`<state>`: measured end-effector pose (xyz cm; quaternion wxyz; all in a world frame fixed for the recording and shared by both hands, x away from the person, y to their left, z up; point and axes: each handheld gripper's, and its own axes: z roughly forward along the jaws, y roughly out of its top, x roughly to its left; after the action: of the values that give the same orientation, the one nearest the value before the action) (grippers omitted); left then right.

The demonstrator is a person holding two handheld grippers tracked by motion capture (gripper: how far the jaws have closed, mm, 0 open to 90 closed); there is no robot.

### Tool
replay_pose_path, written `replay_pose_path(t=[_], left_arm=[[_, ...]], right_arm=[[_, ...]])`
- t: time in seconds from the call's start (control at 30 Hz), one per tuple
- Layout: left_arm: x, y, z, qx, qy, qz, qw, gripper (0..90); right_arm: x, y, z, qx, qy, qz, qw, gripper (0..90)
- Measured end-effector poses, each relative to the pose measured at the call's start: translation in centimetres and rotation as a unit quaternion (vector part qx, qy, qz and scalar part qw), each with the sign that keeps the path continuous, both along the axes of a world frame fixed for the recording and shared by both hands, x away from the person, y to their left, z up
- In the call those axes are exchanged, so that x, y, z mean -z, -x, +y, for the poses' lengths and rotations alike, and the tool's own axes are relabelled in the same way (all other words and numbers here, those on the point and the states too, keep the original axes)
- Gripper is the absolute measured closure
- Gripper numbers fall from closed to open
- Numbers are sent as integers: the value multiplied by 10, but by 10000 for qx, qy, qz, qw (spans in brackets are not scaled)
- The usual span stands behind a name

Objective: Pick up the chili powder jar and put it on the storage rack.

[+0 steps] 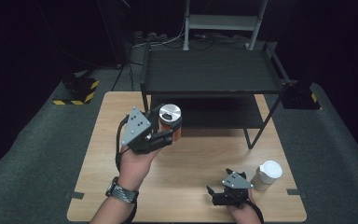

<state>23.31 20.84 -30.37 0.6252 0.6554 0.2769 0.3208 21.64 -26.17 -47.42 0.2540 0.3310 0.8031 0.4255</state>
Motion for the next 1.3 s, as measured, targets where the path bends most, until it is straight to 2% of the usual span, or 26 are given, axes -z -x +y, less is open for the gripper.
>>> replay_pose_path(t=[0.23, 0.67, 1.0, 1.3], left_arm=[[-15, -4, -2, -36, 58, -111, 9999, 349], [-54, -13, -13, -171, 112, -390, 9990, 349], [-77, -29, -19, -251, 209, -429, 9985, 349], [-85, -47, -29, -421, 300, -409, 9978, 349]], right_arm=[[0, 0, -1, -5, -24, 7, 10000, 7], [0, 0, -1, 12, -65, 23, 10000, 7], [1, -1, -3, 5, -86, 22, 10000, 7], [1, -1, -3, -4, -96, 9, 10000, 7]])
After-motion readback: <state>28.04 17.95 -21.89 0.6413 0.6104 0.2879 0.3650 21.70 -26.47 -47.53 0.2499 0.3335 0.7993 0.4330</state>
